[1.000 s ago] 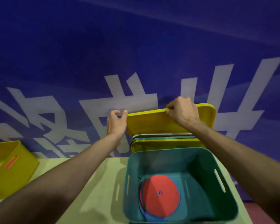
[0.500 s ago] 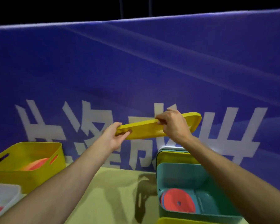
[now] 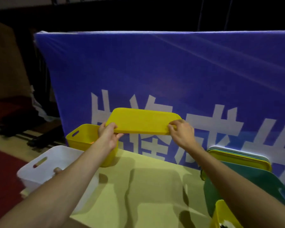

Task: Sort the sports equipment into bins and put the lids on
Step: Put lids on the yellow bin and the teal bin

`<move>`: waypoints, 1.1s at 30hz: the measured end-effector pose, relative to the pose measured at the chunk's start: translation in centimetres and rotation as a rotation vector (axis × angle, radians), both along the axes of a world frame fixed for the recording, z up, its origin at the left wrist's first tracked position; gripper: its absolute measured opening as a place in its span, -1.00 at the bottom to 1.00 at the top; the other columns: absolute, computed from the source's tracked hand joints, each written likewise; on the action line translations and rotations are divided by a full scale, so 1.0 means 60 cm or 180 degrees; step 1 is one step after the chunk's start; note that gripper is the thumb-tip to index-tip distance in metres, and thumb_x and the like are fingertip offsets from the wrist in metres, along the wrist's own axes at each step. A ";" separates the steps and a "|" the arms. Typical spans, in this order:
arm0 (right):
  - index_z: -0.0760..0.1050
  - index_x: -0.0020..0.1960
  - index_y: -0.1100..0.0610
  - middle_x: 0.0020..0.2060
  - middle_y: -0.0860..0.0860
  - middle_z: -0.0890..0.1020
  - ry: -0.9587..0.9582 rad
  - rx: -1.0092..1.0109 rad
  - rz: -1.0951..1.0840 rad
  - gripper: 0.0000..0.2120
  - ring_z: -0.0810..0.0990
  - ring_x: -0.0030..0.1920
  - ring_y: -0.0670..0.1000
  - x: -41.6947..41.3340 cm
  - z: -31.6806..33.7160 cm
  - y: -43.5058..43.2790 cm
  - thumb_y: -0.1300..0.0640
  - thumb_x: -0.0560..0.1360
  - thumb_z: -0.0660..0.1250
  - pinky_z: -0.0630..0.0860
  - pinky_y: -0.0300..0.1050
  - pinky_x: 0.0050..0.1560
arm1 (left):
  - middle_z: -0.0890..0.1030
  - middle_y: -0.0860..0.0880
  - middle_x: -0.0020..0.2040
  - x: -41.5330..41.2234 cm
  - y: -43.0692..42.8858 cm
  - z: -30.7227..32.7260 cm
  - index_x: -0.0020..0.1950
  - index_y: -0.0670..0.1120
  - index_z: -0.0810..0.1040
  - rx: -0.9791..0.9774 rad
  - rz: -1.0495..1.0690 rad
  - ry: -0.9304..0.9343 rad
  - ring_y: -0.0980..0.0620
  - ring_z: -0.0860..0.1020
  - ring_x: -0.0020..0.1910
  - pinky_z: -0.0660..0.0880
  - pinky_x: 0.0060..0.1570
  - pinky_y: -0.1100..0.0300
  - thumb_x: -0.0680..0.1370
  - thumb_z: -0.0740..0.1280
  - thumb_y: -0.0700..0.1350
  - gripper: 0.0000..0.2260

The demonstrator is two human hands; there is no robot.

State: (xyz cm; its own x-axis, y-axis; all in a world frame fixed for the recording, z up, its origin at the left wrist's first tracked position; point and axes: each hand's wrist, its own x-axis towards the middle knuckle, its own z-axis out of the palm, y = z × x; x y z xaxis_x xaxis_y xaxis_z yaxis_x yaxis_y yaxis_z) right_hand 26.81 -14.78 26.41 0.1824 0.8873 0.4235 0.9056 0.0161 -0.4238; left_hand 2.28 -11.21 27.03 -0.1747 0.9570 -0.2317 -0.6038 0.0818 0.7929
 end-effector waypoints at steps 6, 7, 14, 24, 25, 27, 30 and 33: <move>0.26 0.40 0.22 0.26 0.25 0.41 0.1370 -0.0873 -0.0465 -0.49 0.45 0.21 0.27 -0.070 -0.053 0.053 0.09 0.49 0.25 0.46 0.11 0.13 | 0.42 -0.13 0.28 -0.101 -0.002 -0.028 0.48 -0.02 0.22 0.0143 0.0028 0.0202 -0.18 0.47 0.15 0.46 0.07 -0.13 0.58 0.15 -0.37 -0.49; 0.27 0.36 0.25 0.19 0.23 0.45 0.1600 -0.0944 -0.0519 -0.52 0.47 0.16 0.25 -0.083 -0.058 0.063 0.12 0.49 0.25 0.44 0.05 0.02 | 0.41 -0.11 0.27 -0.116 0.006 -0.034 0.48 -0.01 0.21 0.0161 0.0037 0.0268 -0.15 0.46 0.13 0.47 0.05 -0.12 0.58 0.14 -0.37 -0.49; 0.40 0.10 0.28 0.06 0.22 0.46 0.2500 -0.0885 -0.0551 -0.65 0.48 -0.05 0.22 -0.162 -0.143 0.175 0.08 0.42 0.31 0.37 -0.03 -0.15 | 0.52 -0.14 0.08 -0.212 0.093 -0.076 0.34 -0.13 0.34 0.0107 0.0041 0.0990 -0.03 0.52 -0.11 0.51 -0.28 0.09 0.56 0.12 -0.38 -0.63; 0.35 0.32 0.22 0.24 0.19 0.44 0.3211 -0.1025 -0.0430 -0.49 0.49 0.14 0.21 -0.246 -0.273 0.370 0.02 0.48 0.38 0.49 0.13 0.14 | 0.44 -0.12 0.24 -0.297 0.308 -0.164 0.38 -0.12 0.25 -0.0231 0.0057 0.3119 -0.13 0.48 0.11 0.47 -0.02 0.01 0.65 0.14 -0.04 -0.67; 0.33 0.33 0.23 0.25 0.19 0.43 0.3151 -0.1069 -0.0430 -0.49 0.49 0.15 0.22 -0.251 -0.283 0.386 0.02 0.49 0.36 0.49 0.13 0.15 | 0.43 -0.13 0.28 -0.301 0.325 -0.175 0.40 -0.14 0.24 -0.0272 0.0066 0.3254 -0.15 0.47 0.16 0.47 0.06 -0.01 0.65 0.13 -0.01 -0.64; 0.32 0.35 0.24 0.25 0.19 0.42 0.3054 -0.1188 -0.0366 -0.50 0.48 0.15 0.23 -0.262 -0.299 0.412 0.02 0.51 0.32 0.47 0.13 0.15 | 0.41 -0.15 0.32 -0.311 0.357 -0.192 0.43 -0.16 0.21 -0.0397 0.0077 0.3466 -0.18 0.44 0.24 0.44 0.21 -0.07 0.66 0.09 0.01 -0.60; 0.28 0.38 0.22 0.25 0.19 0.43 0.2982 -0.1285 -0.0232 -0.52 0.47 0.18 0.22 -0.284 -0.314 0.440 0.04 0.54 0.27 0.46 0.14 0.16 | 0.44 -0.16 0.29 -0.336 0.400 -0.209 0.42 -0.13 0.24 -0.0752 0.0097 0.3633 -0.20 0.46 0.16 0.44 0.22 -0.12 0.66 0.06 -0.07 -0.66; 0.24 0.40 0.17 0.26 0.16 0.43 0.2913 -0.1185 -0.0092 -0.51 0.45 0.22 0.21 -0.303 -0.325 0.468 0.07 0.53 0.28 0.45 0.21 0.23 | 0.49 -0.17 0.17 -0.366 0.434 -0.226 0.36 -0.14 0.32 -0.0932 0.0045 0.3883 -0.18 0.47 0.03 0.47 0.04 -0.01 0.63 0.09 -0.17 -0.70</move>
State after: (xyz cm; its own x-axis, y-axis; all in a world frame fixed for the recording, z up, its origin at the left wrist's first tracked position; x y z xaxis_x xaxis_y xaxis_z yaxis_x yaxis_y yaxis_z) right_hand 8.62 13.28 6.94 0.3240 0.9253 -0.1969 0.2241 -0.2772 -0.9343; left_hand -19.68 14.85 13.48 -0.4346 0.8932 -0.1154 0.5071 0.3486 0.7883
